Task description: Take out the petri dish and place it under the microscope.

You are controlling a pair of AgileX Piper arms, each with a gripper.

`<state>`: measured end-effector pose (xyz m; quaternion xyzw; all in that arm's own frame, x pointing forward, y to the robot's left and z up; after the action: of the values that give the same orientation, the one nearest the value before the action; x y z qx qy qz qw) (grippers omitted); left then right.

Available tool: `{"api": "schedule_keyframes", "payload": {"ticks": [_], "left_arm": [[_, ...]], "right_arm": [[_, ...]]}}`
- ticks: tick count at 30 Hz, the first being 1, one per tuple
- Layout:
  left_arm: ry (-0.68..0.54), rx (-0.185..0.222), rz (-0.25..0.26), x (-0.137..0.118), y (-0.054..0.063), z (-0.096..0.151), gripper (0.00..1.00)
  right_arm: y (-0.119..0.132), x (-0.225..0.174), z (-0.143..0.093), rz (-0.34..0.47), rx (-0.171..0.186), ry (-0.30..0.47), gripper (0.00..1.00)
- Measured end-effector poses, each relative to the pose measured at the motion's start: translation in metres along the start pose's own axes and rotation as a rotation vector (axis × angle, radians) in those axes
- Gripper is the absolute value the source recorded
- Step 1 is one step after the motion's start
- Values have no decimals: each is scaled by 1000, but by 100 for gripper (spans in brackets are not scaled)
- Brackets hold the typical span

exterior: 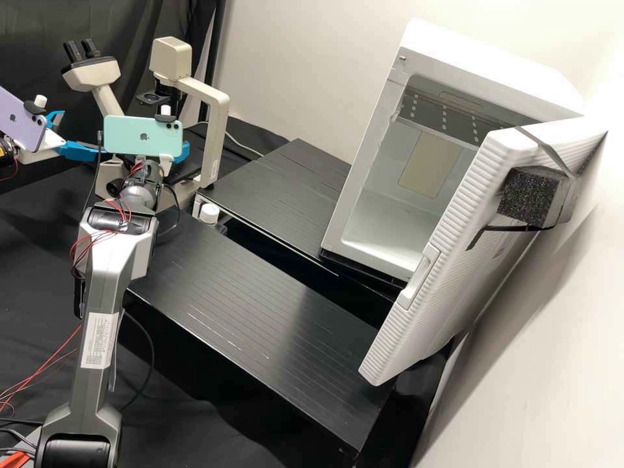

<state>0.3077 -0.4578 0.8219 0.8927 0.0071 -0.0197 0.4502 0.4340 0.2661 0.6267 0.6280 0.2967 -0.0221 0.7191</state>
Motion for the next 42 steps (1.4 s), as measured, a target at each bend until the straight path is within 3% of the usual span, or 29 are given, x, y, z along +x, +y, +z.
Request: {"api": "schedule_keyframes", "payload": {"ticks": [6,7,13,29,36,39,42], "left_arm": [[0,0,0,0,0,0,100],[0,0,0,0,0,0,100],[0,0,0,0,0,0,100],[0,0,0,0,0,0,100],[0,0,0,0,0,0,100],[0,0,0,0,0,0,100],[0,0,0,0,0,0,100]], "right_arm": [[-4,6,4,-1,21,-11,0],[-6,7,6,-3,27,-16,100],[-10,10,10,-16,50,-38,100],[-14,4,14,-27,49,-50,100],[-8,-28,12,15,49,-13,100],[-9,-53,14,20,22,10,100],[-10,-77,16,37,17,24,100]]}}
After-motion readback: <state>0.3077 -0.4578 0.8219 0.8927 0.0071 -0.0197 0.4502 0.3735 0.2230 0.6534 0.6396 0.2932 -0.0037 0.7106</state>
